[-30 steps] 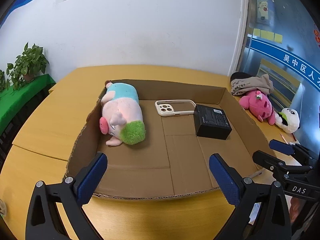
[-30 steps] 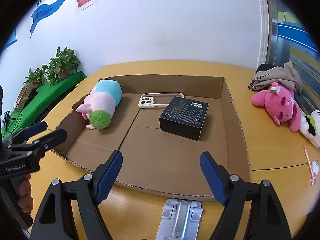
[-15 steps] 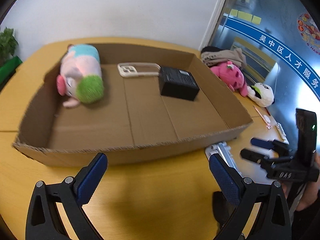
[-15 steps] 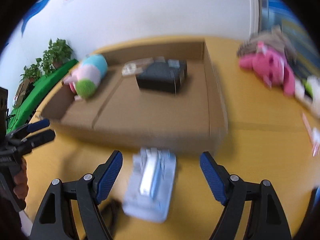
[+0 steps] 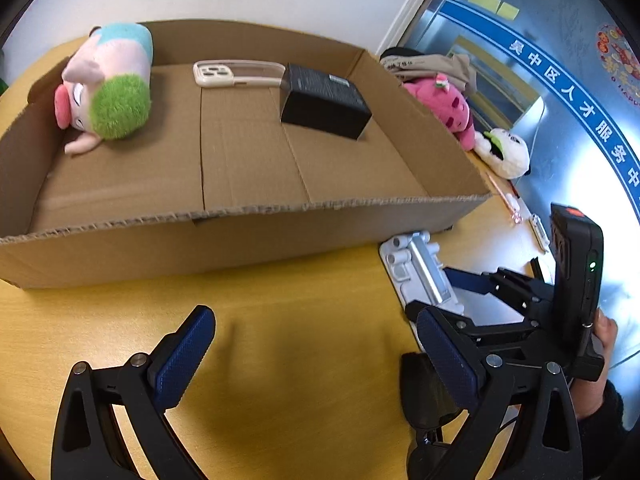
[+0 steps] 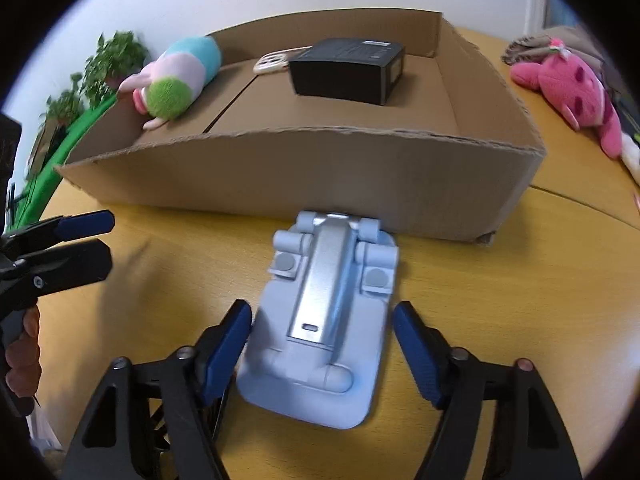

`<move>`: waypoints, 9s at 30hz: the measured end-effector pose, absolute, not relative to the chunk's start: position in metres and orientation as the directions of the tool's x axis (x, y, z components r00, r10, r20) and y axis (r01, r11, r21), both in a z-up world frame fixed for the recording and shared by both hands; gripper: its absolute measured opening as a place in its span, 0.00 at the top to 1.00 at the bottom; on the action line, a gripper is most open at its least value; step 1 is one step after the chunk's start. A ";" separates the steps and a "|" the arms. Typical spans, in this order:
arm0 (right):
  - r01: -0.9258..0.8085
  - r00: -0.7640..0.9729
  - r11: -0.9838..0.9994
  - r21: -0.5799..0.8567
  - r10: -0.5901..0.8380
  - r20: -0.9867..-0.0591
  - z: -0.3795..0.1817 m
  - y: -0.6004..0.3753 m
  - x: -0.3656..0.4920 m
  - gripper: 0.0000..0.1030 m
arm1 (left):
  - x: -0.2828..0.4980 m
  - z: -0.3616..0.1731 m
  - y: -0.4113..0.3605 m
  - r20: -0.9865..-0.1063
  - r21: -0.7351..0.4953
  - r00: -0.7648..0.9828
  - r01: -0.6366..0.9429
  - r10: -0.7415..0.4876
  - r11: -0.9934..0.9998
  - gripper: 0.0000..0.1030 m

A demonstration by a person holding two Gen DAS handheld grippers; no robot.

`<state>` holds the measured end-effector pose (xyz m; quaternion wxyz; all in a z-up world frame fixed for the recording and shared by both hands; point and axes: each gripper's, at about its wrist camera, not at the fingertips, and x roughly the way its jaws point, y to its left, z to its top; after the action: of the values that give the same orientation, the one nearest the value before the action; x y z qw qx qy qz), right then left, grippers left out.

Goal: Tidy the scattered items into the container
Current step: 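Close the right tool's fingers on the white phone stand, then lift the phone stand with the right tool and carry it over the box, then lower the phone stand into the box and open the right tool, then move the right tool to the black sunglasses on the table, then close the right tool's fingers on the sunglasses' frame, then lift the sunglasses with the right tool and carry them over the box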

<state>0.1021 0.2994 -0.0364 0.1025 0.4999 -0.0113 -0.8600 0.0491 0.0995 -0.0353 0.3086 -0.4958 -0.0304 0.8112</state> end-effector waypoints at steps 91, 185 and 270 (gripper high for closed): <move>0.170 -0.508 -0.908 0.383 -0.414 -0.755 0.011 0.232 -0.116 0.57 | -0.212 0.004 0.093 -0.758 -0.514 -0.171 -0.438 0.630 -0.737 0.93; 0.102 -0.660 -0.986 0.128 -0.164 -0.734 0.029 0.296 0.126 0.24 | 0.085 0.018 0.048 -0.691 -0.236 -0.531 -0.476 0.491 -0.847 0.03; 0.326 -0.485 -0.931 0.164 -0.314 -0.816 0.111 0.154 0.011 0.73 | 0.109 0.089 0.106 -0.721 -0.195 -0.461 -0.582 0.518 -0.789 0.52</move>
<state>0.0111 0.1538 0.1109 0.1859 0.4724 0.0065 -0.8615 0.1093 0.1061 0.0892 0.3222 -0.4072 0.0395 0.8537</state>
